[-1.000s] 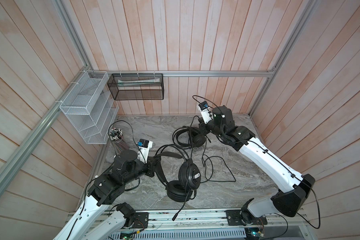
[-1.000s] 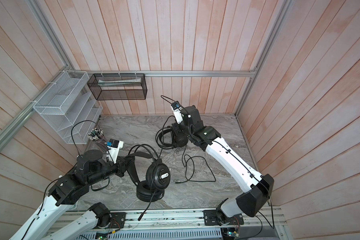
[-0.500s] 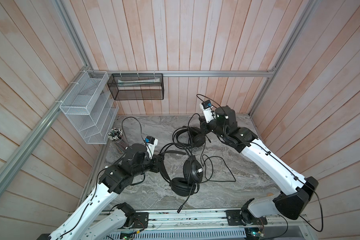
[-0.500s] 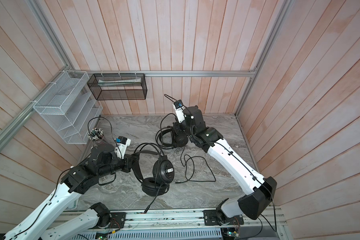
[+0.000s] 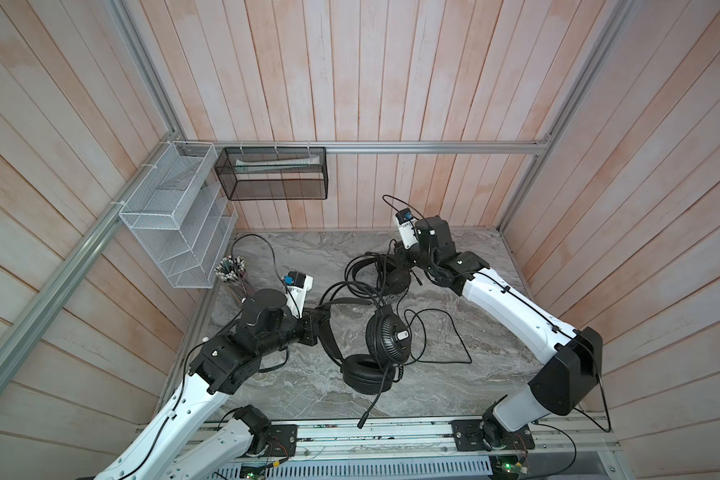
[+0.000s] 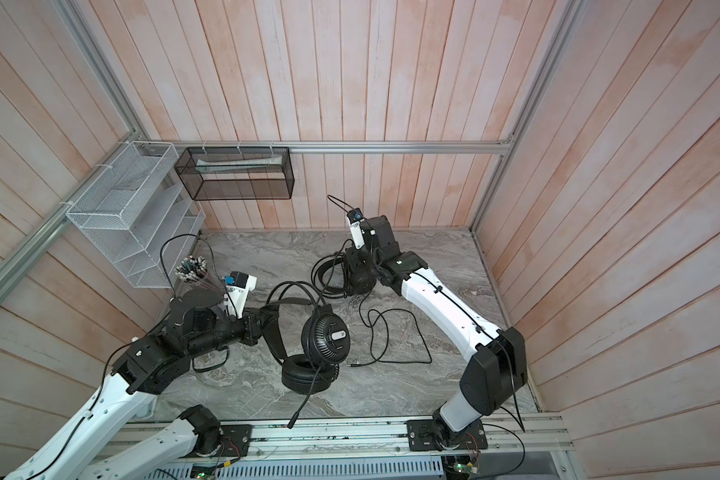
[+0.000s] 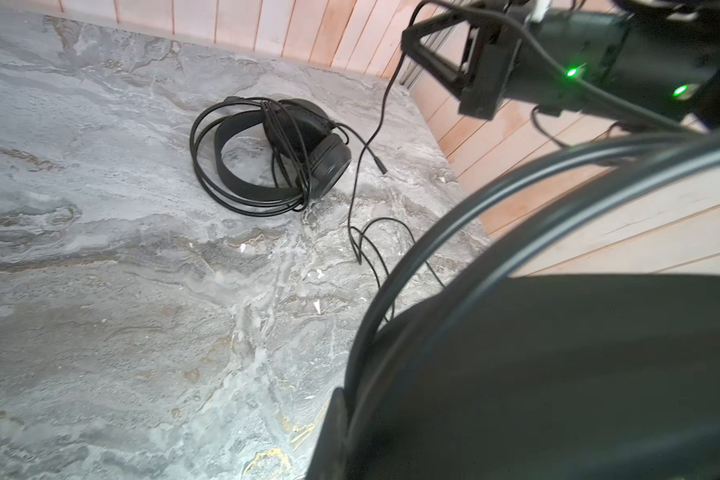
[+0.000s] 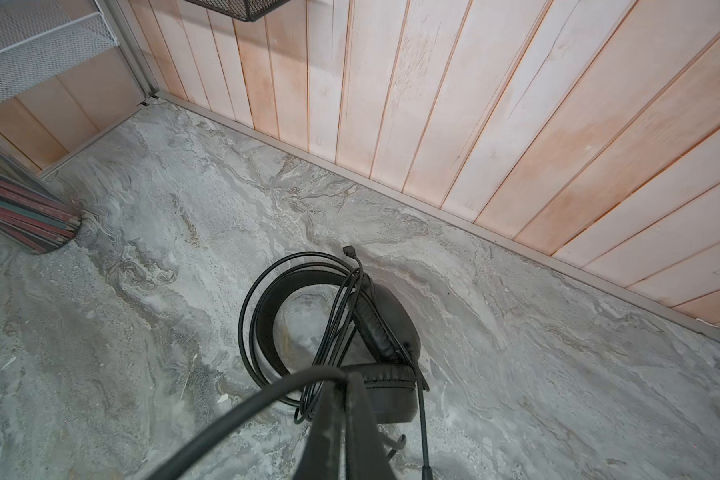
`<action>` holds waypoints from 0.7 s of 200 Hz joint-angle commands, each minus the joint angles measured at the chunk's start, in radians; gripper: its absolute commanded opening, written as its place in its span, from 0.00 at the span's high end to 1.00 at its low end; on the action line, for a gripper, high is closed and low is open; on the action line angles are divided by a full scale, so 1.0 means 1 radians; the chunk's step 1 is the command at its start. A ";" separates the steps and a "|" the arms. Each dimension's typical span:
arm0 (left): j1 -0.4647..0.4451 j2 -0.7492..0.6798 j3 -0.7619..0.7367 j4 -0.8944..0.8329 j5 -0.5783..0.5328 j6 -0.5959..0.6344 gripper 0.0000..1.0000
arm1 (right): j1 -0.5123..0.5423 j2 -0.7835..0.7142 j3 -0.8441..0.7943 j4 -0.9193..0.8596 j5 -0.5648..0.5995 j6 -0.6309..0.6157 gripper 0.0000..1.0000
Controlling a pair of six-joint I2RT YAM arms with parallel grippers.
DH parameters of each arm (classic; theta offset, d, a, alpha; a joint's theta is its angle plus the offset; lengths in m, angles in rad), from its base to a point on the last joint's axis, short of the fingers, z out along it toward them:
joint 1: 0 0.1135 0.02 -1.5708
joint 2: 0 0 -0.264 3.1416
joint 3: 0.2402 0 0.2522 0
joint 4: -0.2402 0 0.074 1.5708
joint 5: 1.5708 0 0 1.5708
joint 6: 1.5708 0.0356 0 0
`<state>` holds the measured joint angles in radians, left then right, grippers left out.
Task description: Wrap the headphones
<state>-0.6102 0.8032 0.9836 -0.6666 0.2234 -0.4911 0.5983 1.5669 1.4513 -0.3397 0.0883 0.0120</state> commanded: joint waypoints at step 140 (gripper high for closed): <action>-0.002 0.075 0.204 0.409 -0.057 -0.418 1.00 | 0.078 -0.277 -0.612 0.740 -0.546 0.241 0.87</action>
<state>-0.6098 0.8776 1.0954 -0.3664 0.2073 -0.8433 0.6746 1.2984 0.8635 0.2634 -0.3618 0.2111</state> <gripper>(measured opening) 0.074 0.081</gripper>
